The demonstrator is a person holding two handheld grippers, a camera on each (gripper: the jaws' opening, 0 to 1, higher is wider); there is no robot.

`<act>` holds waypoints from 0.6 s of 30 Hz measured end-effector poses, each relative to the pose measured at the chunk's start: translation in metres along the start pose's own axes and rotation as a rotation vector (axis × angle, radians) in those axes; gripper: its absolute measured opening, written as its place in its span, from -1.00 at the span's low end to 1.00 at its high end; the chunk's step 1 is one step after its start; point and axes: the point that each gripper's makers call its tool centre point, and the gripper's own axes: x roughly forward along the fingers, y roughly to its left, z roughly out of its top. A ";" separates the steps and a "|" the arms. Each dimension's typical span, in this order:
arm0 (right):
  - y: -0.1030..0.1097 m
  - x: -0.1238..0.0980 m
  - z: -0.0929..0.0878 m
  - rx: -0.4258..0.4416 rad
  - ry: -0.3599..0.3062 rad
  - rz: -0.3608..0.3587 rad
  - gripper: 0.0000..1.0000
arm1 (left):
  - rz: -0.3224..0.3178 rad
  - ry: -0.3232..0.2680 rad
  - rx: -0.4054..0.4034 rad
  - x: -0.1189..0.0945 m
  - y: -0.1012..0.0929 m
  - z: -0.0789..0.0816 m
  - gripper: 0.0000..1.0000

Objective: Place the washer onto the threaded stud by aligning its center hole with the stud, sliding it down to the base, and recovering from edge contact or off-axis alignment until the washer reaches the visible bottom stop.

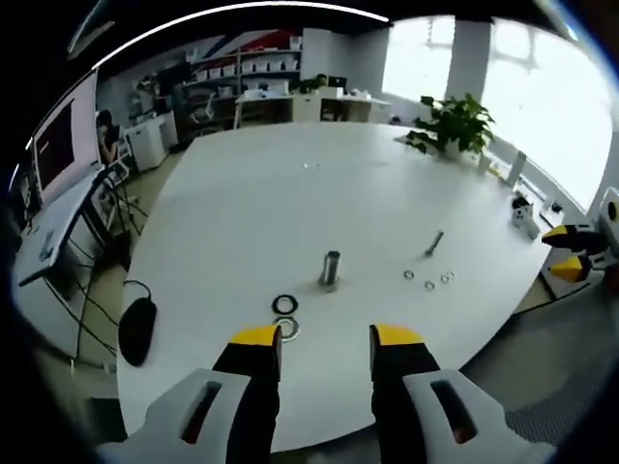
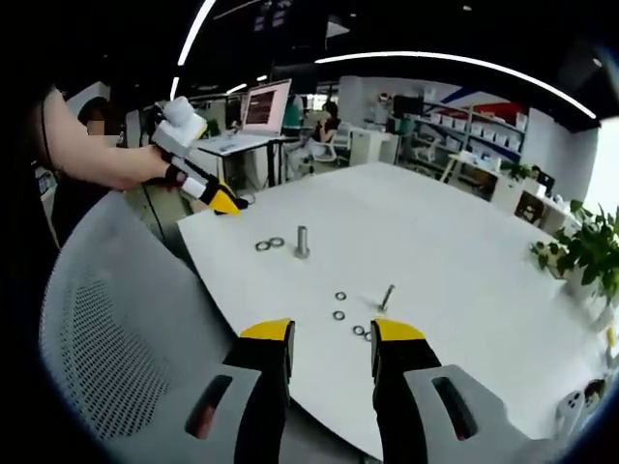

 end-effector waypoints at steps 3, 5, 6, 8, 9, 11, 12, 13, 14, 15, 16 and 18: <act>-0.001 -0.001 0.002 -0.010 -0.009 -0.011 -0.32 | -0.002 0.033 -0.049 0.009 0.006 -0.007 -0.28; -0.001 -0.001 0.001 -0.009 -0.004 -0.012 -0.32 | 0.000 0.042 -0.076 0.017 0.011 -0.008 -0.28; -0.001 -0.001 0.000 -0.010 -0.002 -0.013 -0.32 | 0.001 0.047 -0.082 0.020 0.012 -0.009 -0.28; 0.000 0.000 0.000 -0.012 0.003 -0.007 -0.33 | -0.003 0.060 -0.094 0.028 0.015 -0.010 -0.28; 0.000 0.000 -0.001 -0.013 0.005 -0.005 -0.33 | -0.007 0.074 -0.098 0.032 0.016 -0.012 -0.28; -0.001 0.000 0.000 -0.019 0.003 -0.013 -0.33 | -0.025 0.121 -0.086 0.039 0.014 -0.019 -0.28; -0.002 0.000 0.000 -0.018 0.000 -0.018 -0.33 | -0.024 0.137 -0.075 0.044 0.016 -0.022 -0.28; -0.002 0.000 0.000 -0.016 0.001 -0.018 -0.33 | -0.021 0.141 -0.070 0.047 0.018 -0.023 -0.28; -0.002 0.000 -0.001 -0.012 0.007 -0.017 -0.33 | -0.020 0.147 -0.067 0.050 0.021 -0.025 -0.28; -0.002 0.000 -0.002 -0.012 0.010 -0.017 -0.33 | -0.021 0.154 -0.064 0.053 0.022 -0.026 -0.28; -0.002 0.000 -0.003 -0.013 0.012 -0.018 -0.33 | -0.020 0.160 -0.055 0.054 0.023 -0.027 -0.28; -0.003 0.000 -0.002 -0.023 0.011 -0.023 -0.33 | -0.027 0.195 -0.010 0.061 0.027 -0.035 -0.27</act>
